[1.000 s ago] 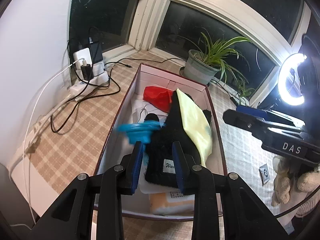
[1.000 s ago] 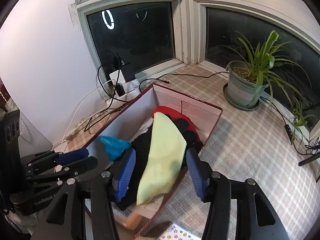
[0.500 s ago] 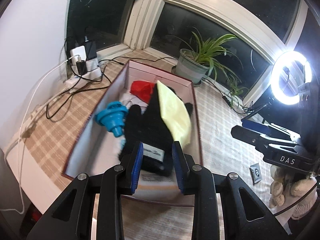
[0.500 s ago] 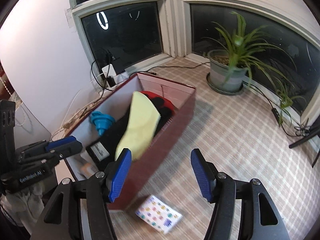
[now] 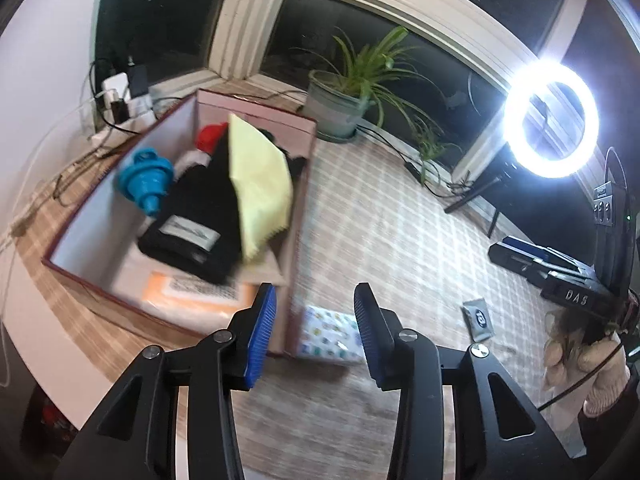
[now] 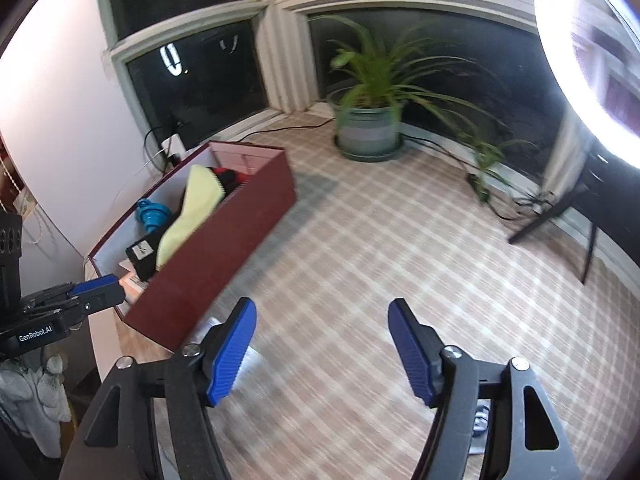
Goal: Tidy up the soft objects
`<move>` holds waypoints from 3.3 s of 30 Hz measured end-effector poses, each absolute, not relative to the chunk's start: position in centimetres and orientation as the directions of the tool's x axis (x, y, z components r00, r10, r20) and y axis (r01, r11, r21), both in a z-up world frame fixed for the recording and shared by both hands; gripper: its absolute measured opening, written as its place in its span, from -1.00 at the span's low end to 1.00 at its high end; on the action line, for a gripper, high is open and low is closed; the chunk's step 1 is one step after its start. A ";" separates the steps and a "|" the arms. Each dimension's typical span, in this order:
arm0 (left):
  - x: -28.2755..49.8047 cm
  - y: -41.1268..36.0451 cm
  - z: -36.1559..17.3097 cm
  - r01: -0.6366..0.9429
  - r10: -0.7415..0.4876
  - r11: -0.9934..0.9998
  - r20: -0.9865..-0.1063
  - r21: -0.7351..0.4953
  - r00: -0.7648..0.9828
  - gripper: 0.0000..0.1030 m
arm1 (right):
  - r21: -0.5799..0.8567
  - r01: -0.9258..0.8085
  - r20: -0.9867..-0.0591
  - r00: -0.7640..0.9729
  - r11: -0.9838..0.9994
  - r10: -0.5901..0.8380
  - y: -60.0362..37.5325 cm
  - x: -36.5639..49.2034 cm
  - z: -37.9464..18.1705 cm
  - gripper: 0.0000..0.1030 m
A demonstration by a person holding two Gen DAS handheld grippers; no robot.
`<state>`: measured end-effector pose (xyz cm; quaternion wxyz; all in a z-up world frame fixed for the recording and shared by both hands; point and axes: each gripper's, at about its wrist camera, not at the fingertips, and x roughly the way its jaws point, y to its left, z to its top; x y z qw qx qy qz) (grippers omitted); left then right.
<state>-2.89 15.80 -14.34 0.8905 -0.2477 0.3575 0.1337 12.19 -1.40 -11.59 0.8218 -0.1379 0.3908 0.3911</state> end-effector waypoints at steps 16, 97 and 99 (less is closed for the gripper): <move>-2.8 9.7 -19.6 -0.446 -0.023 0.798 -0.759 -0.405 0.650 -0.12 | 0.225 -0.656 -0.785 0.316 0.720 0.533 -12.5 17.3 -13.6 0.33; 9.9 6.3 -23.9 -0.264 -0.172 0.897 -0.830 -0.354 0.530 0.04 | 0.549 -0.570 -0.784 -0.097 0.612 0.612 -8.1 19.8 -24.8 -0.16; 10.3 6.5 -24.0 -0.275 -0.191 0.884 -0.829 -0.378 0.526 0.07 | 0.518 -0.572 -0.791 -0.036 0.636 0.611 -10.3 19.9 -24.0 0.15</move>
